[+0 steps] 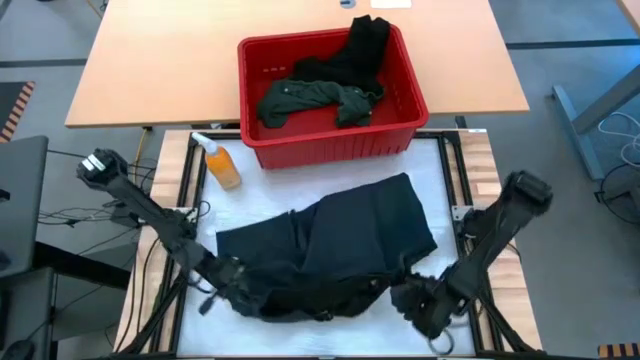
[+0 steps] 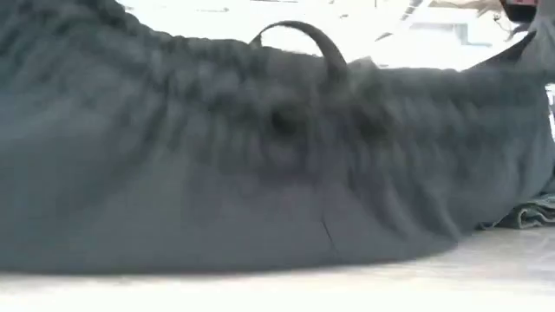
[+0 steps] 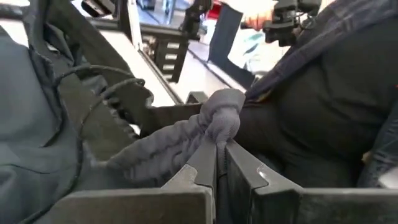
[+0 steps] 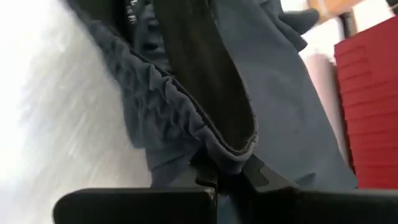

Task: Fold Laundry from Bin
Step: Fold the dark blue shorts

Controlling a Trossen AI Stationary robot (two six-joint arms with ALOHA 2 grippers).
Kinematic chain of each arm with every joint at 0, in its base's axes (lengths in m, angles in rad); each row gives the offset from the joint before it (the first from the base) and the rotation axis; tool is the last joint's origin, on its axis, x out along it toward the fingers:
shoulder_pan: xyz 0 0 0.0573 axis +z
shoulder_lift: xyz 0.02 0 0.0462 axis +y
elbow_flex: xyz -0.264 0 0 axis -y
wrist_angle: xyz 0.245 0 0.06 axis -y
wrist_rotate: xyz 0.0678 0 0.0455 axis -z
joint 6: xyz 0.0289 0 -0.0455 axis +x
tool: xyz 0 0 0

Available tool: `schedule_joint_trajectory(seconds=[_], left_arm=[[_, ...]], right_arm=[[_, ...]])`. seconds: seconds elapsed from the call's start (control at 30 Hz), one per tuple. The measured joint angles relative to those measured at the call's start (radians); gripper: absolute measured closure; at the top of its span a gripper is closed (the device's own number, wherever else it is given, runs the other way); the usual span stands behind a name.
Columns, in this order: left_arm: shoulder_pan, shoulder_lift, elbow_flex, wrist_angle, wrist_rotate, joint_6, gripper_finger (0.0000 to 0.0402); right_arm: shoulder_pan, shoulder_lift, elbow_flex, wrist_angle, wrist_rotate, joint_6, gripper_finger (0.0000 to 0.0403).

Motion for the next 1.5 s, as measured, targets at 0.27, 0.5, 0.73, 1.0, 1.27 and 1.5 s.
schedule_joint_trajectory(seconds=[0.27, 0.5, 0.73, 1.0, 1.27, 1.5], left_arm=[[0.030, 0.154, 0.115, -0.018, -0.042, 0.074, 0.0401], [0.026, 0.152, 0.243, -0.234, -0.051, 0.227, 0.0401], [-0.049, 0.152, 0.307, -0.422, 0.001, 0.019, 0.0401], [-0.167, 0.168, 0.289, -0.456, -0.006, -0.297, 0.0401], [-0.181, 0.173, 0.289, -0.584, -0.045, -0.476, 0.0399], [-0.181, 0.173, 0.289, -0.652, -0.054, -0.683, 0.0342]], right_arm=[[-0.103, 0.127, 0.056, 0.011, 0.039, -0.230, 0.0363], [-0.244, 0.130, 0.126, 0.243, 0.080, -0.812, 0.0366], [-0.285, 0.123, 0.163, 0.438, 0.007, -1.055, 0.0366], [-0.160, 0.105, 0.168, 0.172, -0.218, -0.573, 0.0366], [-0.044, 0.107, 0.168, 0.228, -0.289, -0.290, 0.0366], [-0.031, 0.107, 0.168, 0.223, -0.313, -0.194, 0.0364]])
